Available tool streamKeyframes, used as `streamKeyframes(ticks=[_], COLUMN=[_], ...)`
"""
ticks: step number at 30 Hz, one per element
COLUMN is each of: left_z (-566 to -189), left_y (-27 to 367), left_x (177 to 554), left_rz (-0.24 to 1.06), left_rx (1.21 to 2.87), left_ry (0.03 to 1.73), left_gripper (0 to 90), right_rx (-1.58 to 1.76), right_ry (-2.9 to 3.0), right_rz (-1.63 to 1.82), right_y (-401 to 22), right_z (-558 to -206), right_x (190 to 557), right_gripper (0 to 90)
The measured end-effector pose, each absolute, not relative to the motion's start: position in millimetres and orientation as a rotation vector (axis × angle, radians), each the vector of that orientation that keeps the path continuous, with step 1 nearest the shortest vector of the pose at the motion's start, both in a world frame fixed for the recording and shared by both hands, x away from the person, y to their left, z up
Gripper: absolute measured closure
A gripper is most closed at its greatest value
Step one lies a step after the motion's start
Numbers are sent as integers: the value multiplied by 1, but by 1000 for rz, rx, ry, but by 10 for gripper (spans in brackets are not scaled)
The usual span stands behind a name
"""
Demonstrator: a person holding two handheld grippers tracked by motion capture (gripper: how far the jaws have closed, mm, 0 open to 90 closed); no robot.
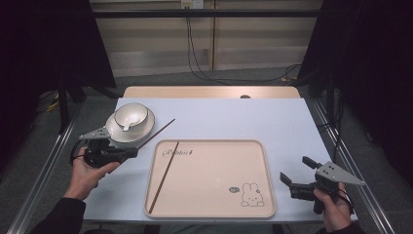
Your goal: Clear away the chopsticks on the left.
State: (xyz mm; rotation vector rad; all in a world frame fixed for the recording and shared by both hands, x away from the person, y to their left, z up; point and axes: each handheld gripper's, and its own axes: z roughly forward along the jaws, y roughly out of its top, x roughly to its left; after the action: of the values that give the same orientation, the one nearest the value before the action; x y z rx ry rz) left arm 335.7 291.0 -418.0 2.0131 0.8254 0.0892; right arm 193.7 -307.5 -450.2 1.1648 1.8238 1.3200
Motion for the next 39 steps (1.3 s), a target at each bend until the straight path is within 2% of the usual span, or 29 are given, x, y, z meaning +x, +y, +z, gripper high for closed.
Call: streamKeyframes(ticks=[12, 31, 39], left_z=[-420, -398, -410], left_y=[272, 225, 208], left_x=[310, 283, 275], left_rz=[34, 117, 148], left_rx=[1933, 1908, 1921], left_ry=[948, 1068, 1153], left_gripper=[853, 852, 851], right_rx=[1168, 1165, 1161], right_ry=[1821, 1823, 1827], right_rz=[1321, 1323, 1323], right_y=[-308, -307, -307], right_z=[-450, -450, -450], right_x=[194, 193, 193], right_gripper=[17, 17, 17])
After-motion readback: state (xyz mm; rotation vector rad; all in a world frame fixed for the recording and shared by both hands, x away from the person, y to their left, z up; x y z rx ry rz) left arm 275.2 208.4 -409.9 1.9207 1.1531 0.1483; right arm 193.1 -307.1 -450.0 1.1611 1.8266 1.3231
